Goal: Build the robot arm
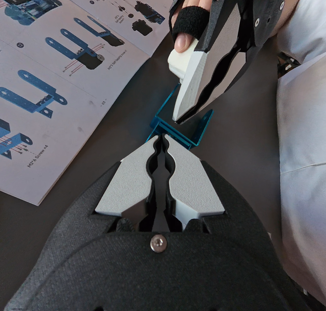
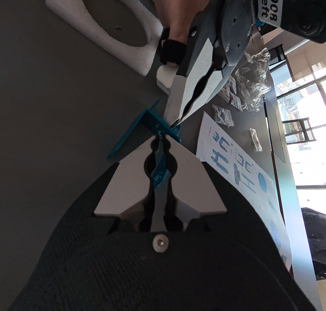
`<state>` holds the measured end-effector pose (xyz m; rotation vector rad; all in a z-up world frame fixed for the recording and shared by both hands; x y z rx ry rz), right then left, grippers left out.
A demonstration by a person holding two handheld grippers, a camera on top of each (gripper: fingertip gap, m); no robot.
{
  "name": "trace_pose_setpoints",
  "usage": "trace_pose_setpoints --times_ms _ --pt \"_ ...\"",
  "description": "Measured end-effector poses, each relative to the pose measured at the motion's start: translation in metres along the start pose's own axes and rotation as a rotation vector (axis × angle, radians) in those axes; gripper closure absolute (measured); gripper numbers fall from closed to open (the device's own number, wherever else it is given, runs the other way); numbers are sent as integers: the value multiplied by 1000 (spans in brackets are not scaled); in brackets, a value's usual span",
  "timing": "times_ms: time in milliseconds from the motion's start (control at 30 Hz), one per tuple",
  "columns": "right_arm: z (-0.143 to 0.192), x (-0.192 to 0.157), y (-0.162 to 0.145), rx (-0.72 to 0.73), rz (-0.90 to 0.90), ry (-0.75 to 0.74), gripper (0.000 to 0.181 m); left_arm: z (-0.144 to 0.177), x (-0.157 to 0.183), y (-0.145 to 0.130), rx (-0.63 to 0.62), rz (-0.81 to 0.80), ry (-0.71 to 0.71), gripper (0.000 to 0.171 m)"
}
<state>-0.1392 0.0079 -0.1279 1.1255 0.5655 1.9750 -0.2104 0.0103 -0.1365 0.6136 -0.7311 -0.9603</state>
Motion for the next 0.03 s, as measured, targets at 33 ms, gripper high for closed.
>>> trace_pose_setpoints --times_ms 33 --pt "0 0 -1 -4 -1 0 180 0 0 0 2 2 -2 171"
Point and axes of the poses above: each gripper's, where its closed fingertips meet, z back along the fingers, y out of its top, x = y × z across the jaws, the point moved 4 cm from there along z, back along the fingers, and after that the axes turned 5 degrees about -z, right-handed, at the moved point
